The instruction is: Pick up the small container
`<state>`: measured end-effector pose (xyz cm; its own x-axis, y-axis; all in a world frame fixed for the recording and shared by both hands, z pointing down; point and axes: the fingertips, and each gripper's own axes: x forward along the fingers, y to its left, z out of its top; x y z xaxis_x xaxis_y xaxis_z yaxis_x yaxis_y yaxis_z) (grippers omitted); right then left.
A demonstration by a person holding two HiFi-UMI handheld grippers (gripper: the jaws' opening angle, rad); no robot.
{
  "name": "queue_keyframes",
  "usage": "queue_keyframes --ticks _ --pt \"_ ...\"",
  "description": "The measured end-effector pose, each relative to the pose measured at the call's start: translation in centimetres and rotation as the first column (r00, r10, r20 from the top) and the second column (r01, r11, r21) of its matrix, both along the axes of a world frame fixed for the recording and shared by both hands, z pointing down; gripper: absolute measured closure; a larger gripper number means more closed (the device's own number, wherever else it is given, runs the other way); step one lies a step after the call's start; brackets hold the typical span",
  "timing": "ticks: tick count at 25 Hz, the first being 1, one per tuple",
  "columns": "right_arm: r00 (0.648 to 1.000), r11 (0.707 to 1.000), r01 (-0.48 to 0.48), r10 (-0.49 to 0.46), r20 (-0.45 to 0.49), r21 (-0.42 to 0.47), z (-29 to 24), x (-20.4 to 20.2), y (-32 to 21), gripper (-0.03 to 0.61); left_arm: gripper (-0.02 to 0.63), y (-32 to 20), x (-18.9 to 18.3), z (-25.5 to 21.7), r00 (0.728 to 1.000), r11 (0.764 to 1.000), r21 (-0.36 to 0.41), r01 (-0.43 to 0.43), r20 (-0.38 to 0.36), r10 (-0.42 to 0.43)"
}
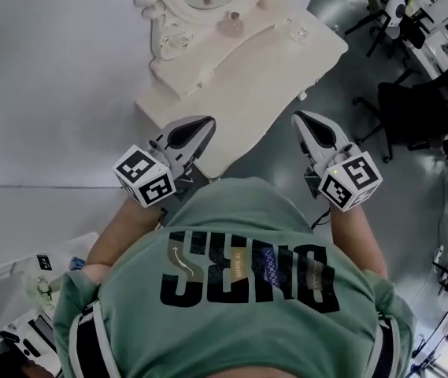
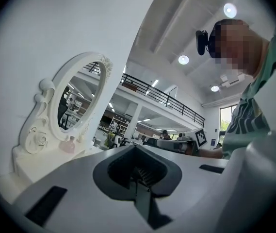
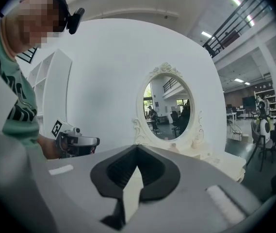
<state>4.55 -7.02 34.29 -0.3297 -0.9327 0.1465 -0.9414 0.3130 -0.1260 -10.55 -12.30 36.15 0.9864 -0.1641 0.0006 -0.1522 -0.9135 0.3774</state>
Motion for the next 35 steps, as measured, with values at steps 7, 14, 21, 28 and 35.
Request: queue_keyframes --ticks 7,14,21,28,35 --pt "1.0 1.0 -0.008 0.008 0.004 -0.025 0.3 0.6 -3.5 0.569 0.611 -3.0 -0.3 0.7 1.0 1.0 -0.012 0.006 0.01 -0.006" --pt "0.998 0.998 0.063 -0.062 0.022 -0.025 1.3 2.9 -6.4 0.569 0.611 -5.1 0.8 1.8 0.995 0.995 -0.03 0.097 0.029 -0.096" --pt "0.985 0.988 0.154 -0.152 0.076 -0.013 2.5 10.2 -9.0 0.569 0.611 -7.4 6.4 2.3 0.968 0.97 -0.019 0.241 0.074 -0.239" --pt "0.971 0.972 0.233 -0.232 0.055 -0.004 3.7 16.7 -12.2 0.569 0.611 -10.0 12.6 2.7 0.937 0.942 -0.02 0.336 0.104 -0.332" --pt "0.975 0.977 0.213 -0.212 0.062 -0.022 5.1 15.4 -14.4 0.569 0.611 -11.9 11.8 3.3 0.943 0.949 -0.012 0.316 0.114 -0.313"
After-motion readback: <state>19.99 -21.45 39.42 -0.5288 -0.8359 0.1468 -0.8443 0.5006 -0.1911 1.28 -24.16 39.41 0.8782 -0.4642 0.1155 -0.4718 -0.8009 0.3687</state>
